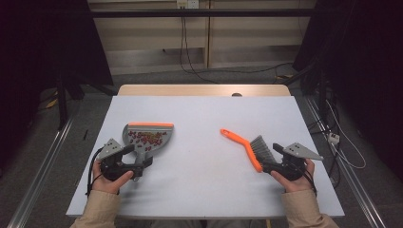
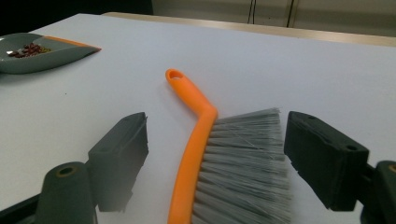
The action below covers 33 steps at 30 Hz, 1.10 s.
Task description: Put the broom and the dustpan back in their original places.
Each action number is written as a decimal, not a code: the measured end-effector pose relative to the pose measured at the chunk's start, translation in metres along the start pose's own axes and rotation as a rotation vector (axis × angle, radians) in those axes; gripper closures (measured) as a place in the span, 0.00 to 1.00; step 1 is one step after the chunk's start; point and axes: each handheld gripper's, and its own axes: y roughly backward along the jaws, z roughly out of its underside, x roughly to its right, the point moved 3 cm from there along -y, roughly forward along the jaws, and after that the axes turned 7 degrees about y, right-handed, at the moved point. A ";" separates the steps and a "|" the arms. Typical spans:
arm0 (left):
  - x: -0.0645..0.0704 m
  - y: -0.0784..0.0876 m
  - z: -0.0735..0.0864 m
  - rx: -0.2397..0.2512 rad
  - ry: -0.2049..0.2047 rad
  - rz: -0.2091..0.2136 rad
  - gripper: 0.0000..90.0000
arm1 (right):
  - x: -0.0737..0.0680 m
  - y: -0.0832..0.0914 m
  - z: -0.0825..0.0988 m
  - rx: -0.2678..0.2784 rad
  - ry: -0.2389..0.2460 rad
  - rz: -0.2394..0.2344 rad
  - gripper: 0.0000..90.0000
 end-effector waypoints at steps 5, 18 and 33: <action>0.000 0.003 0.003 0.001 0.010 0.021 0.10 | -0.002 0.004 0.004 -0.004 0.008 -0.018 0.23; -0.004 0.012 0.013 0.012 0.005 0.049 0.09 | 0.000 0.014 0.016 -0.025 0.011 -0.043 0.23; -0.005 0.019 0.021 0.018 0.000 0.079 0.08 | -0.002 0.017 0.022 -0.035 0.022 -0.056 0.23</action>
